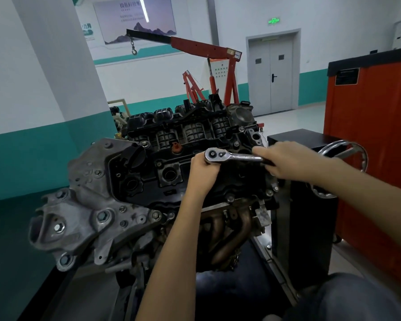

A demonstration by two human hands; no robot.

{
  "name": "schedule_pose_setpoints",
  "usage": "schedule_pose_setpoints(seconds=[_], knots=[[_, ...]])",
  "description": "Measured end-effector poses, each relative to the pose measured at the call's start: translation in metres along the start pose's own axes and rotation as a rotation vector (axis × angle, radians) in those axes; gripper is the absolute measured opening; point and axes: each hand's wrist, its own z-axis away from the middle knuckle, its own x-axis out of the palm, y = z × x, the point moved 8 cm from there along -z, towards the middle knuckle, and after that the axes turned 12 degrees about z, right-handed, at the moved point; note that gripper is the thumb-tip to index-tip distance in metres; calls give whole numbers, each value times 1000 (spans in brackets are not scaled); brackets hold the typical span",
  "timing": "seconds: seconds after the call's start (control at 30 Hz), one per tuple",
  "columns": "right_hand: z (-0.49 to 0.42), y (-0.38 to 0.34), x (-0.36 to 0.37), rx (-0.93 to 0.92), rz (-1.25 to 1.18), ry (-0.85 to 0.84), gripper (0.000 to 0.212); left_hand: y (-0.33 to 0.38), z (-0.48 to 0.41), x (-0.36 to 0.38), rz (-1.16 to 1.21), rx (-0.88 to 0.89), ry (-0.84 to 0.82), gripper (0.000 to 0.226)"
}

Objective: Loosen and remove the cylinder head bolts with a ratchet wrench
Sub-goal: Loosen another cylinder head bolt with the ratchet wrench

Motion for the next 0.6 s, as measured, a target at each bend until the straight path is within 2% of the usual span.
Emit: schedule_pose_setpoints(seconds=[0.07,0.13,0.17,0.3,0.4,0.5,0.6], knots=[[-6,-4,-10,-4,49,54,20,-1,4,-5,72,-4,72,46],[9,-18,-1,88,-41,88,20,-6,8,-6,109,-23,110,46],[21,-28,9,157,-133,101,21,-7,9,-4,111,-25,113,48],[53,-95,42,409,-771,145,27,-3,12,6,121,7,147,50],[43,-140,44,485,-973,224,27,-4,9,4,137,0,169,47],[40,-135,46,441,-1011,160,25,-6,6,0,95,-17,143,48],[44,-85,42,272,-831,53,28,-7,4,1,52,-23,57,53]])
